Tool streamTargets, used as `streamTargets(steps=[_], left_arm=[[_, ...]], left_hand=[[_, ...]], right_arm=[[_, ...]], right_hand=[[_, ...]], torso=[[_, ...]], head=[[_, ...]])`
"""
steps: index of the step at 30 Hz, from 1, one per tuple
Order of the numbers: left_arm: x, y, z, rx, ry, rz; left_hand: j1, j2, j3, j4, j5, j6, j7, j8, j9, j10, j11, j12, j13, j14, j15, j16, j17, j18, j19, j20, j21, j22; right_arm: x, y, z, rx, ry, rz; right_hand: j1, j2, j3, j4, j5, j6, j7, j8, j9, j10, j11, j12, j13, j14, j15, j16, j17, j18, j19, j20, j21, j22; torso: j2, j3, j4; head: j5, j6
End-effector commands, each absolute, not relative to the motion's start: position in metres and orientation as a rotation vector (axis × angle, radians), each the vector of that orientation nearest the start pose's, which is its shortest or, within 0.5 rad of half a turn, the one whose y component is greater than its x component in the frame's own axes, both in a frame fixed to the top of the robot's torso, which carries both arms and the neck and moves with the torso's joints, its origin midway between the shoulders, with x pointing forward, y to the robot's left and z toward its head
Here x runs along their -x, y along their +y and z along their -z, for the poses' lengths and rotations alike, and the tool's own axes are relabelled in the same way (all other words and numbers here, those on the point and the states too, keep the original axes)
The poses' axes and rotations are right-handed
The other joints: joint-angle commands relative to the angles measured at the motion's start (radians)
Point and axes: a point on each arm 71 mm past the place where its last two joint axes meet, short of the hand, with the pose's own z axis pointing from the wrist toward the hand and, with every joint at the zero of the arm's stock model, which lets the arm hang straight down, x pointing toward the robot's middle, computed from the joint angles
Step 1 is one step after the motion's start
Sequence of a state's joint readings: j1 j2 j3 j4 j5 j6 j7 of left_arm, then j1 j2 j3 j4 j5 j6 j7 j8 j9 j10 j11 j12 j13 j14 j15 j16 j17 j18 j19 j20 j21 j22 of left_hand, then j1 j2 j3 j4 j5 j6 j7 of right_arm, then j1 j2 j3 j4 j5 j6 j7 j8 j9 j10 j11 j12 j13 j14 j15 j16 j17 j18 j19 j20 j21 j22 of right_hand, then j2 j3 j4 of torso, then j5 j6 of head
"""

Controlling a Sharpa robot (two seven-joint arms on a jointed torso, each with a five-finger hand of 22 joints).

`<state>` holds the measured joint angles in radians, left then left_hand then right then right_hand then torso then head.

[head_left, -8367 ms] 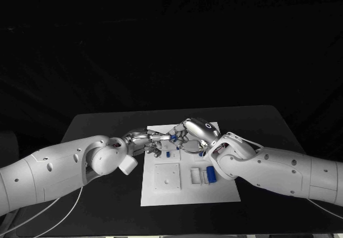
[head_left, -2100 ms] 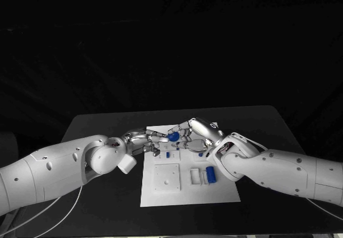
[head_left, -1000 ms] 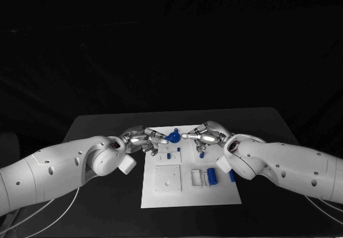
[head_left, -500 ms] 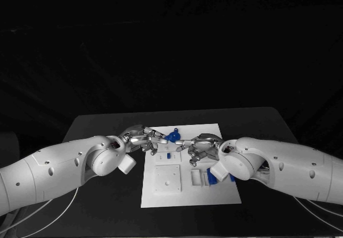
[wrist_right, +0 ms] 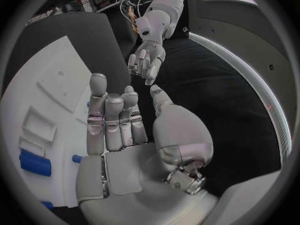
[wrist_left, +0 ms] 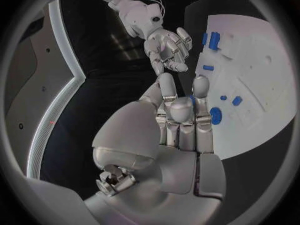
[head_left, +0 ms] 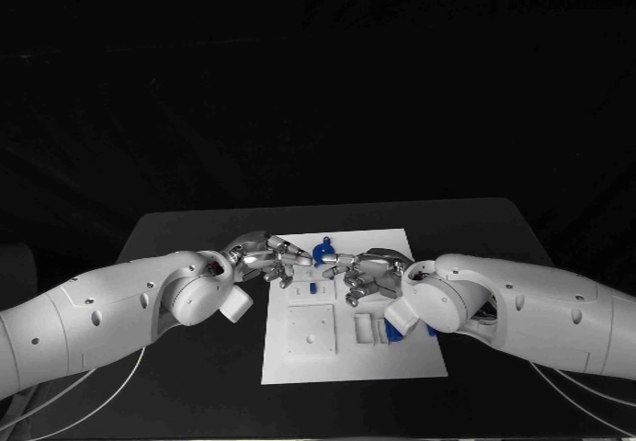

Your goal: Assemble the parts on the task board

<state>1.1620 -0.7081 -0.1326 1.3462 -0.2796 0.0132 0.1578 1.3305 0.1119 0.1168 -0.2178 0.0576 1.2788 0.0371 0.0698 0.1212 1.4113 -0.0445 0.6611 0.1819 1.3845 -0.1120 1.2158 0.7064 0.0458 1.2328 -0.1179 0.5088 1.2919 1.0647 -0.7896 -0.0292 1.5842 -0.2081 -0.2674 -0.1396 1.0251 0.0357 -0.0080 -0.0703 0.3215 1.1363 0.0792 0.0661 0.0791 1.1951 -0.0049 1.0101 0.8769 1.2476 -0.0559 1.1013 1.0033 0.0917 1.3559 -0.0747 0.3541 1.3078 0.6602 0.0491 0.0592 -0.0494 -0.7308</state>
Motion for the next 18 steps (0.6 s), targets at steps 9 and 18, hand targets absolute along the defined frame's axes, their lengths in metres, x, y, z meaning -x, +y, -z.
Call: streamTargets(steps=[9, 18], left_arm=[[-0.4831, 0.1682, 0.2528, 0.814, 2.019, 1.485], [-0.4847, 0.1714, 0.253, 0.821, 2.006, 1.472]], left_hand=[[-0.001, -0.01, 0.005, 0.0, 0.004, -0.004, -0.001, -0.005, -0.001, 0.008, -0.001, -0.004, 0.002, 0.007, 0.002, -0.003, 0.002, 0.001, 0.005, -0.004, 0.005, 0.0], [-0.002, -0.01, 0.004, 0.0, 0.004, -0.005, -0.001, -0.005, -0.001, 0.008, -0.001, -0.005, 0.002, 0.006, 0.002, -0.005, 0.002, 0.001, 0.004, -0.004, 0.006, 0.001]], right_arm=[[-0.4398, -0.1541, 0.2537, -1.25, 1.956, -1.373], [-0.4449, -0.16, 0.2527, -1.251, 1.895, -1.379]], right_hand=[[0.025, 0.008, 0.007, -0.033, 0.001, -0.028, 0.009, -0.003, -0.003, -0.028, 0.006, -0.017, -0.014, -0.019, 0.008, -0.018, -0.012, 0.013, -0.016, 0.008, -0.003, -0.004], [0.018, 0.011, 0.044, -0.062, 0.011, -0.023, 0.007, -0.003, -0.005, -0.03, 0.005, -0.015, -0.016, -0.02, 0.008, -0.016, -0.011, 0.013, -0.018, 0.008, 0.001, -0.005]], torso=[[0.0, -0.0002, 0.0003], [-0.001, -0.0005, 0.0006]], head=[[-0.002, 0.0], [-0.002, 0.001]])
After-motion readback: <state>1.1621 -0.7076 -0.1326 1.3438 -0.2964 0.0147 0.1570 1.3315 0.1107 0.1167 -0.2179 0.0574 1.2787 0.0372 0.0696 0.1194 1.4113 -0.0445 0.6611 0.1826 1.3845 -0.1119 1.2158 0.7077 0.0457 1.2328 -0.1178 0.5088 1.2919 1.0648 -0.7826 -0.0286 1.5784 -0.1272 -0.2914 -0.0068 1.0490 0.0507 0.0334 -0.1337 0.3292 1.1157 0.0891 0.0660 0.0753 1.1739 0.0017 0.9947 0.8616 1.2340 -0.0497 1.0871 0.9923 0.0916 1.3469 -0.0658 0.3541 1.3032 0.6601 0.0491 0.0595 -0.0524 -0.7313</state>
